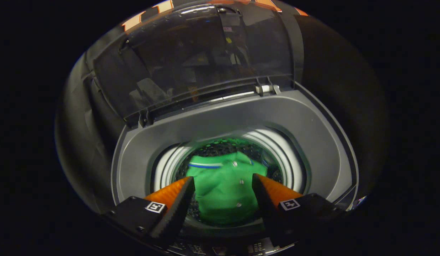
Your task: Put the clothes into the washing machine and then close the washing machine lid.
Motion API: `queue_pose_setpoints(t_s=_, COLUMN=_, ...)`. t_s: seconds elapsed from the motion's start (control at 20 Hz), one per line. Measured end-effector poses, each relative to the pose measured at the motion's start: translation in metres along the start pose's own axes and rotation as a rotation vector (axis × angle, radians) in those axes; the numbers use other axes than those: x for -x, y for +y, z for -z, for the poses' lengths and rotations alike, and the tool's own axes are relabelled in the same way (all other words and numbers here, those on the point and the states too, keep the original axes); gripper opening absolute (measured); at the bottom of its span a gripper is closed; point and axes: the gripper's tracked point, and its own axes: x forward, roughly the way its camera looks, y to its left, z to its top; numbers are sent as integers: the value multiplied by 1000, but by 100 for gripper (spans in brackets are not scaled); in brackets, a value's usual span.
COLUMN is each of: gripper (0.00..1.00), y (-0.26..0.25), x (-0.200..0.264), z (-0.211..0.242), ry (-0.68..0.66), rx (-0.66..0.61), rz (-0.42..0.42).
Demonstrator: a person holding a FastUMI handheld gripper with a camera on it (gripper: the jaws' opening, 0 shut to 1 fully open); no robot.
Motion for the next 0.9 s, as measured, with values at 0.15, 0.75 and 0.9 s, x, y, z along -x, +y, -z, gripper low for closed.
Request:
queue_pose_setpoints(t_s=0.15, gripper=99, y=4, x=6, z=-8, ry=-21, rx=22, rz=-11)
queue_pose_setpoints(t_s=0.75, gripper=99, y=42, x=91, z=-72, ry=-225, rx=27, rz=-113)
queue_pose_setpoints(t_s=0.9, gripper=98, y=58, x=138, z=-134, ry=-349, rx=31, rz=-165)
